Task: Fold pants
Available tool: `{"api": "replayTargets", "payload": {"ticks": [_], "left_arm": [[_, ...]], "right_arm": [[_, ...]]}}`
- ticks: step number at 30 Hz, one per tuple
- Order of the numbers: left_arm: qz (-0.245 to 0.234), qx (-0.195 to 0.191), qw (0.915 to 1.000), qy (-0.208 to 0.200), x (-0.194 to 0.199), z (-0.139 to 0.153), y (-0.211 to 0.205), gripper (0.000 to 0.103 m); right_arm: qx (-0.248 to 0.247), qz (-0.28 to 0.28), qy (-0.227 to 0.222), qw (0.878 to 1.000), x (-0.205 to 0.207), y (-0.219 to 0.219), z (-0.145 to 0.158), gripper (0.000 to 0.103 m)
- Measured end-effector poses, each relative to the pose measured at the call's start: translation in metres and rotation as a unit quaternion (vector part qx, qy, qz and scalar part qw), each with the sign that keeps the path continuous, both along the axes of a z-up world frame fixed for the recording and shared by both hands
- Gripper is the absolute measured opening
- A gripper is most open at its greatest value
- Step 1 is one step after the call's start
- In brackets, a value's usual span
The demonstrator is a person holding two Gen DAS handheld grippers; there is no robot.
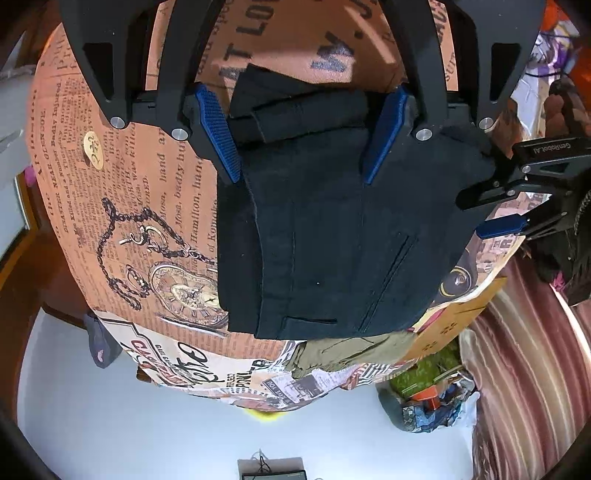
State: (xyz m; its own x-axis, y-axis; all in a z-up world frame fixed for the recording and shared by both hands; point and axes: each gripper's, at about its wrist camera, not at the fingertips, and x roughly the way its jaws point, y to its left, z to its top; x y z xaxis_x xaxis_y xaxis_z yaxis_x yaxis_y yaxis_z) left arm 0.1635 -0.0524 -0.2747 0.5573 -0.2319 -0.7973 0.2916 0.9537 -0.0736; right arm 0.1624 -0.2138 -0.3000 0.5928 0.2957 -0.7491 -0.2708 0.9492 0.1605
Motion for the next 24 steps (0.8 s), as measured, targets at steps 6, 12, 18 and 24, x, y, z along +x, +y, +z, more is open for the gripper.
{"api": "replayTargets", "payload": {"ticks": [6,12,18,24], "left_arm": [[0.032,0.042,0.9985,-0.017,0.003,0.012,0.036,0.065],[0.041,0.030,0.9982,0.031,0.003,-0.016,0.051,0.059],[0.016,0.045,0.9986,0.020,-0.002,-0.011,0.022,0.057],[-0.028,0.014,0.9993,0.020,0.004,-0.003,-0.029,0.057]], "right_arm": [[0.026,-0.007,-0.009,1.000,-0.022,-0.009,0.018,0.066],[0.025,-0.009,0.014,1.000,-0.024,-0.009,0.000,0.067],[0.022,-0.026,0.016,0.999,-0.007,-0.024,-0.012,0.070],[-0.009,-0.073,0.002,0.997,0.032,-0.063,-0.016,0.070]]}}
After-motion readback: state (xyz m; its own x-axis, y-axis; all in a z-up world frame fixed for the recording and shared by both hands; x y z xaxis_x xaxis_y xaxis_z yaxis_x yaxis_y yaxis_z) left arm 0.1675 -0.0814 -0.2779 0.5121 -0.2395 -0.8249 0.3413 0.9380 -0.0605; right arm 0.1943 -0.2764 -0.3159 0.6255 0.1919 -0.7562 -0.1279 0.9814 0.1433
